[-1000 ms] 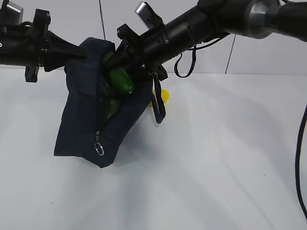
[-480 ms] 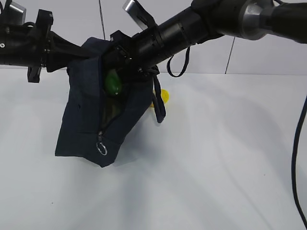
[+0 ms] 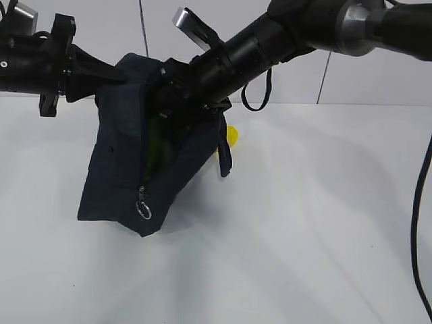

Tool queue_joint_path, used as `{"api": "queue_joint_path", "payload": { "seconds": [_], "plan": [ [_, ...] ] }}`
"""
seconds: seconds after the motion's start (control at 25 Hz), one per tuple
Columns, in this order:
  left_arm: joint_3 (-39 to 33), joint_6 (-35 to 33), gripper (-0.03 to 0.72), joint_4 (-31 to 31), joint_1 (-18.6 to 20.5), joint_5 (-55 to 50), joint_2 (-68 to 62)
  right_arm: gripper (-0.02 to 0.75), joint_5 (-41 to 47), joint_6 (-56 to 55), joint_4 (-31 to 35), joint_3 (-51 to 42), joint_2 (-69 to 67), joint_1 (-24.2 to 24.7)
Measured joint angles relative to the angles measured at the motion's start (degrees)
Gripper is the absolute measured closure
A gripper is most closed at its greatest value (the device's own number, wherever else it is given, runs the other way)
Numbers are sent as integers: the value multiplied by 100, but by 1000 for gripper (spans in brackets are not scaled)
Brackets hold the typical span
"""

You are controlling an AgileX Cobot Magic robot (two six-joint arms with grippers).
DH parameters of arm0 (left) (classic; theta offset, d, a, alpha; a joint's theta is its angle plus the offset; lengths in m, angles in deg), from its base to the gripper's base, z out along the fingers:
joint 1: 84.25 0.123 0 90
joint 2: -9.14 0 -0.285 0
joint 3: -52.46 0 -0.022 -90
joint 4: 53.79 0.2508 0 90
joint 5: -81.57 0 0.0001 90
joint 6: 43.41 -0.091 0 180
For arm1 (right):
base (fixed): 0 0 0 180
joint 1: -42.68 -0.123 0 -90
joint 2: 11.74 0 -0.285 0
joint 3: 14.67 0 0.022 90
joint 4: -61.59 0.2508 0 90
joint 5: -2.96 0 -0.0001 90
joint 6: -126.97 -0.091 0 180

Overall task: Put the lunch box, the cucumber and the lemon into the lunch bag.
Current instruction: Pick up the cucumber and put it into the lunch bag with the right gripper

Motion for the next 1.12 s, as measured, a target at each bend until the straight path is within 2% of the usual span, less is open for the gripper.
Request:
{"api": "queue_joint_path", "payload": {
  "seconds": [0.2,0.48,0.68,0.92,1.12],
  "plan": [
    [0,0,679,30,0,39,0,179,65,84,-654,328,0,0],
    [0,-9,679,201,0,157,0,179,441,101,-944,1234,0,0],
    [0,2,679,612,171,118,0,178,505,65,-1959,1704,0,0],
    [0,72,679,993,511,87,0,178,570,55,-3123,1779,0,0],
    [0,131,679,1187,595,87,0,178,580,55,-4206,1779,0,0]
  ]
}}
